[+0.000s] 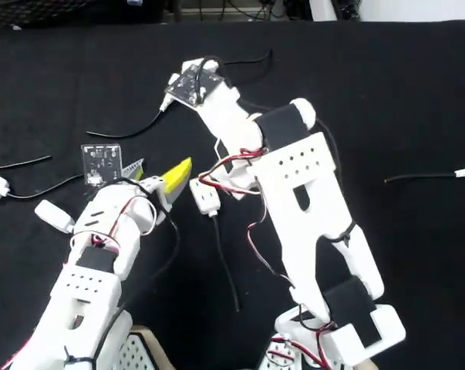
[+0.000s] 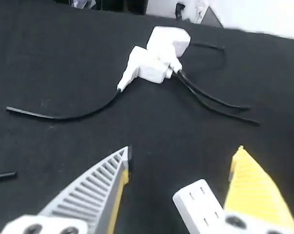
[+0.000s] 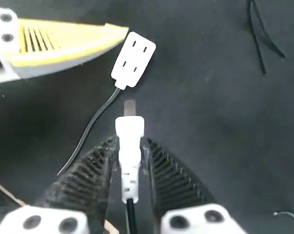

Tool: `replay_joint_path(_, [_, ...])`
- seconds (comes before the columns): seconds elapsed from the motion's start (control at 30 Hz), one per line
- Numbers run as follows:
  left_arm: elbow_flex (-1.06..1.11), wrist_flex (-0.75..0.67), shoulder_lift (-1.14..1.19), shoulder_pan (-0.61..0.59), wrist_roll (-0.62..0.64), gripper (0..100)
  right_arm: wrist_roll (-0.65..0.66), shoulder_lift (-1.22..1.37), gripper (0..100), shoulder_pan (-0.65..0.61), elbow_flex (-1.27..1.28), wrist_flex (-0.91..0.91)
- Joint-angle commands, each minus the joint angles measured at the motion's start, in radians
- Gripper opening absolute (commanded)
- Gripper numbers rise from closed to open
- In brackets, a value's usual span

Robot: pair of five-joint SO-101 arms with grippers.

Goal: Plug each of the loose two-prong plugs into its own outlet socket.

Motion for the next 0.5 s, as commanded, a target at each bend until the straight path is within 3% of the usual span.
replay_joint_path(0.0, [-0.013,-0.035,0.002,0.041,0.017,33,0.008,-0.022,1.3,-0.041,0.028,-0.011])
replay_joint_path(0.23, [-0.007,-0.035,0.0,0.156,0.009,33,-0.002,0.104,1.3,-0.046,0.007,-0.046])
replay_joint_path(0.47, [0.002,-0.029,0.0,0.16,0.009,33,-0.009,0.17,1.2,-0.044,-0.111,-0.031])
